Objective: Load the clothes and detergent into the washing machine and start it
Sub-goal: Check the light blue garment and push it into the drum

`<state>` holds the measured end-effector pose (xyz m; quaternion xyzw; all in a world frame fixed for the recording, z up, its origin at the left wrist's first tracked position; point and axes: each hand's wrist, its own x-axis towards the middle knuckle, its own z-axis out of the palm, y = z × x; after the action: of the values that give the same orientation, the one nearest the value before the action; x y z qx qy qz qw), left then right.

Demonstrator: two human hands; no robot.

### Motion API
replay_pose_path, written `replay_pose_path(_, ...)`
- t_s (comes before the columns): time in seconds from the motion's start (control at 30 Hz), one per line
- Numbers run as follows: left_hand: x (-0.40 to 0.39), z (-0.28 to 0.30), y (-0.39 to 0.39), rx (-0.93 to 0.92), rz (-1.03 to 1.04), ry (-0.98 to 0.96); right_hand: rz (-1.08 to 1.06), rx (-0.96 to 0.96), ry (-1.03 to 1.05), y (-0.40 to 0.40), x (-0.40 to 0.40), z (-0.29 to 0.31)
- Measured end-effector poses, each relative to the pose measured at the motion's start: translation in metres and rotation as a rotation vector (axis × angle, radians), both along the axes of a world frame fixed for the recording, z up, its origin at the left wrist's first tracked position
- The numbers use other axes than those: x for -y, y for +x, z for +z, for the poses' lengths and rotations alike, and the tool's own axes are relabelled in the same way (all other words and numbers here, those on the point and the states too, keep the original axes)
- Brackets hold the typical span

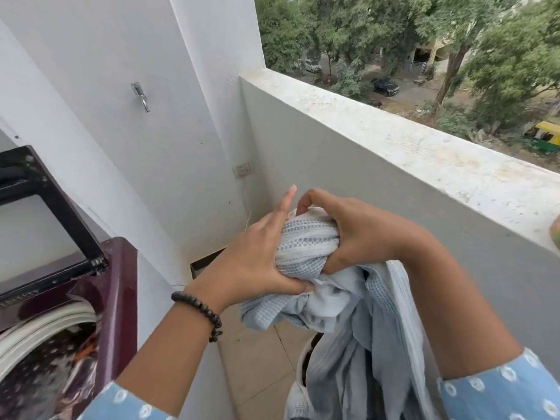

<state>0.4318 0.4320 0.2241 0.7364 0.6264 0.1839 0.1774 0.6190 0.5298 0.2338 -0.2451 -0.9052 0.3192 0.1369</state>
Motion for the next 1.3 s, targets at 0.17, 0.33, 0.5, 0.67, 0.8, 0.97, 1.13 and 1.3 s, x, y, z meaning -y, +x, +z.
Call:
replay_pose_path(0.17, 0.000, -0.015, 0.001, 0.119, 0.034, 0.187, -0.031, -0.124, -0.083, 0.006, 0.002, -0.011)
replay_pose_path(0.33, -0.001, -0.021, -0.004, 0.404, 0.109, 0.293, -0.068, -0.336, -0.307, 0.029, -0.003, -0.017)
replay_pose_path(0.5, -0.002, -0.016, -0.013, 0.805, 0.235, 0.397, -0.063, -0.426, -0.441, 0.046, -0.001, -0.036)
replay_pose_path(0.67, -0.008, -0.016, -0.006, 1.281, 0.377, 0.512, -0.085, -0.503, -0.439, 0.030, 0.011, -0.051)
replay_pose_path(0.8, -0.012, -0.023, 0.005, 1.598, 0.431, 0.475, -0.171, -0.628, -0.398, 0.008, 0.015, -0.054)
replay_pose_path(0.97, -0.003, -0.041, 0.015, 1.632, 0.412, 0.283, -0.238, -0.911, -0.454, -0.002, 0.011, -0.062)
replay_pose_path(1.13, 0.014, -0.047, 0.012, 1.516, 0.354, 0.091, -0.321, -0.994, -0.461, 0.002, 0.003, -0.067)
replay_pose_path(1.3, 0.028, -0.037, -0.019, 1.201, 0.240, -0.005, -0.279, -0.853, -0.274, 0.012, 0.000, -0.055)
